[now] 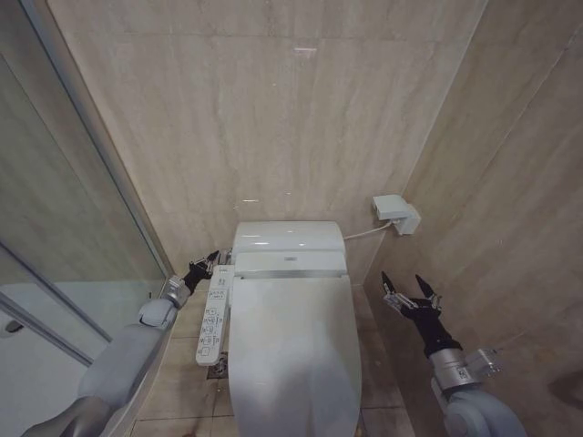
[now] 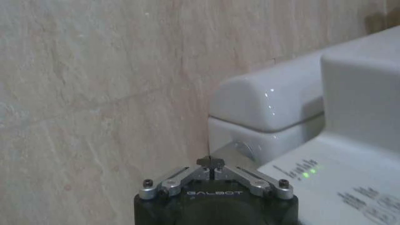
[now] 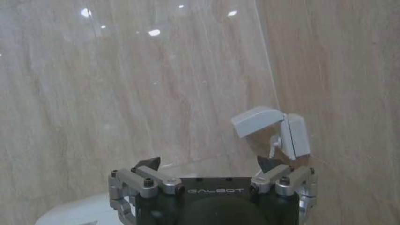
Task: Open the toilet lid, clean the toilet bowl with a toilet brush, close the toilet lid, and flush.
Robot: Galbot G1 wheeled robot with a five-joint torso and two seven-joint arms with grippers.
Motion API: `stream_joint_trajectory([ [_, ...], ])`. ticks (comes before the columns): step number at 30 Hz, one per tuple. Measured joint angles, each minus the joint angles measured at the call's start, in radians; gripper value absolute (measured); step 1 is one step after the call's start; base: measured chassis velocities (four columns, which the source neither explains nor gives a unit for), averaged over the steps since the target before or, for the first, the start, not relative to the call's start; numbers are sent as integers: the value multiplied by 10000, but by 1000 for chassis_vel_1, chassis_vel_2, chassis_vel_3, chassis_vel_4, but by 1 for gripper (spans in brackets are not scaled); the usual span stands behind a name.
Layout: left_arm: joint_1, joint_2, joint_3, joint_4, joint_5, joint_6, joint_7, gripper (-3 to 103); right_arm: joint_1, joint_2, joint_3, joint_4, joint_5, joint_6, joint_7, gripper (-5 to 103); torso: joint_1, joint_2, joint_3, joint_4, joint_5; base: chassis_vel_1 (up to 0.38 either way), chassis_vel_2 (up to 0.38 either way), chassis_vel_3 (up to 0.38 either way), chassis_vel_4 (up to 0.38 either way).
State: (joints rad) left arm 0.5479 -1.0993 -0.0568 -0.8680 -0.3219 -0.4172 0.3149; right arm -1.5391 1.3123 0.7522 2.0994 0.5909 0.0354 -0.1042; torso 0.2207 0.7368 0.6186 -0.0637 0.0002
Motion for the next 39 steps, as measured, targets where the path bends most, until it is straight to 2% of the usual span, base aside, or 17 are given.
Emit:
stream_joint_trajectory([
  [20,219,-72,-56,-75,256,-42,229,0,0,0,0,0,0,0,0,100,-1,1,-1,4,3,0,0,0,0],
  [39,-345,-544,79,820,524,-17,491,0,0,0,-1,0,0,0,0,100,2,-1,4,3,-5,0,0,0,0],
])
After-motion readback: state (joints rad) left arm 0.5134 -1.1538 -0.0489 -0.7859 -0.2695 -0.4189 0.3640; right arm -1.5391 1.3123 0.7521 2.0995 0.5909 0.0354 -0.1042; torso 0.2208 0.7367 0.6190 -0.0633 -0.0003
